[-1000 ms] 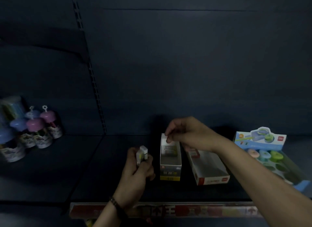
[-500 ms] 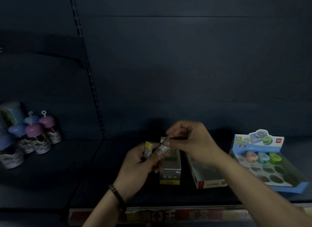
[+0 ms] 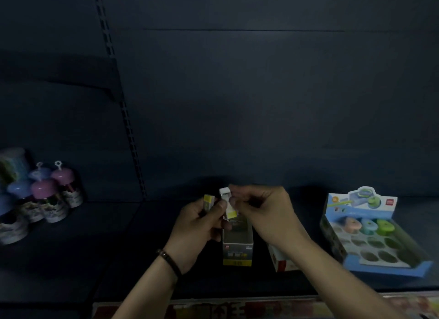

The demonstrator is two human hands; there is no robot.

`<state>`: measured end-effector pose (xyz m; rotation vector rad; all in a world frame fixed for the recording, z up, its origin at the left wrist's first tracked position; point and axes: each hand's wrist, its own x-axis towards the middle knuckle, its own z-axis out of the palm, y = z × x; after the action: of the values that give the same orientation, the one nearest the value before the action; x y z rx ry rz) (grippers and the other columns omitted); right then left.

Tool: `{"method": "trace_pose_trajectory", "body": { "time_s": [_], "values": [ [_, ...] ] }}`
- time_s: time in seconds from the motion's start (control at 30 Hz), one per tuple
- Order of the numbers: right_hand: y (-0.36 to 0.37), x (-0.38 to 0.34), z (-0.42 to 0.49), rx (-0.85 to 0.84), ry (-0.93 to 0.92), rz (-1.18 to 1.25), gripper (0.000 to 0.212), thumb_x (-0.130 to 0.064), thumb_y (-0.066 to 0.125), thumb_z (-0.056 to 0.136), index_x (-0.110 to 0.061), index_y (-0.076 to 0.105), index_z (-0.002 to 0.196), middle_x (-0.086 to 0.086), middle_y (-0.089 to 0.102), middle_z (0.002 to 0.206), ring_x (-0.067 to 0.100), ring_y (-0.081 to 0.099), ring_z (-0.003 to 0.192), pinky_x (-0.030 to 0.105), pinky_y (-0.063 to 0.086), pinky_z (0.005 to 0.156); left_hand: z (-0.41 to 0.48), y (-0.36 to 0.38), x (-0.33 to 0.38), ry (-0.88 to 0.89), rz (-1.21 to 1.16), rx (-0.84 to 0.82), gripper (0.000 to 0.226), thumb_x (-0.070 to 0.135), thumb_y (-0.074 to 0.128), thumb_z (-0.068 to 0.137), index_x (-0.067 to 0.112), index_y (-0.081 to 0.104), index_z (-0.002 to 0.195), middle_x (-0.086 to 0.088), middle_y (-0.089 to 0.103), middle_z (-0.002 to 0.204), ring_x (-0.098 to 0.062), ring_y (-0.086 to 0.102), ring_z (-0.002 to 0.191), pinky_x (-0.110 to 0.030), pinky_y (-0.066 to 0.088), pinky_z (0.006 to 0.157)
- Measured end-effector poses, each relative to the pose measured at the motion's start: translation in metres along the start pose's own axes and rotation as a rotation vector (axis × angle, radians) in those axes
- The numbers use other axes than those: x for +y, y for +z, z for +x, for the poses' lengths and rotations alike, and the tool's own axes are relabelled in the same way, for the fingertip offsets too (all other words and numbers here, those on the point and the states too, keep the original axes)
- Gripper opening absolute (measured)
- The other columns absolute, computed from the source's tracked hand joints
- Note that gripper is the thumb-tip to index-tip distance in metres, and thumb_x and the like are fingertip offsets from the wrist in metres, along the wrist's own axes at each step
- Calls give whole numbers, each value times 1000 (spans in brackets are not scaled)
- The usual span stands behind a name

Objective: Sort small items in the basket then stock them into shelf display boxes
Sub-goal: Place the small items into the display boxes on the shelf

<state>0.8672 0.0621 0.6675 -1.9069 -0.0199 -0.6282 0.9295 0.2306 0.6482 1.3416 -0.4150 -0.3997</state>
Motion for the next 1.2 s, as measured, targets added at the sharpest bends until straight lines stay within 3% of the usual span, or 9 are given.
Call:
{"method": "trace_pose_trajectory", "body": {
  "time_s": [0.1,0.2,0.33,0.43,0.6,0.7,0.8,1.0,1.2],
  "values": [
    [0,1,0,-56,-138,-259,36,-20,93,80,-29,84,114,-10,75,91,7,72,86,13,53,76,4,-4,0,-15,79,-5,20,21,60,105,5,71,108,-8,78,91,-25,76,77,-27,43,51],
    [-6,3,5,-41,-178,-304,28,-19,93,79,-29,86,104,-15,76,89,4,73,83,15,54,74,6,-10,-2,73,246,-33,18,21,59,106,10,72,107,-4,79,91,-19,70,66,-25,42,49],
    [-26,6,15,-139,-56,-451,25,-15,89,82,-37,85,94,-26,76,87,-8,72,85,13,56,80,-6,-19,-19,262,483,37,14,20,62,104,17,69,92,9,69,75,-1,62,68,-16,46,63],
    [-35,3,24,-348,74,-605,18,-22,87,84,-37,85,92,-24,77,88,-8,70,87,12,55,80,-18,-21,-42,307,432,59,10,16,67,101,14,64,92,4,66,76,-3,61,72,-20,49,67],
    [-15,-3,37,-605,154,-806,12,-20,84,83,-28,85,92,-17,78,87,-5,71,86,20,61,81,-19,-20,-70,148,351,67,15,19,75,96,27,63,101,8,70,82,-3,63,74,-24,52,68],
    [0,7,41,-647,187,-873,12,-19,82,84,-28,85,92,-13,79,88,1,73,86,31,65,83,-20,-22,-73,152,413,43,14,35,71,98,25,63,104,8,68,80,-4,60,72,-27,52,67],
    [8,18,41,-642,218,-954,18,-16,80,86,-29,84,96,-7,80,99,10,75,96,35,65,87,-22,-20,-75,184,475,40,7,31,64,104,24,62,102,13,66,77,1,59,70,-19,48,65],
    [4,22,46,-678,329,-867,19,-16,79,88,-29,85,101,-7,81,98,9,76,92,33,65,86,-22,-20,-74,198,444,65,11,25,52,109,21,61,104,18,62,73,4,53,67,-17,44,64],
    [6,25,47,-675,304,-873,23,-8,77,88,-28,84,95,-10,79,98,4,72,92,23,61,83,-20,-26,-76,195,454,0,11,29,61,101,21,58,108,11,66,83,0,59,76,-19,49,72]
  ]
}}
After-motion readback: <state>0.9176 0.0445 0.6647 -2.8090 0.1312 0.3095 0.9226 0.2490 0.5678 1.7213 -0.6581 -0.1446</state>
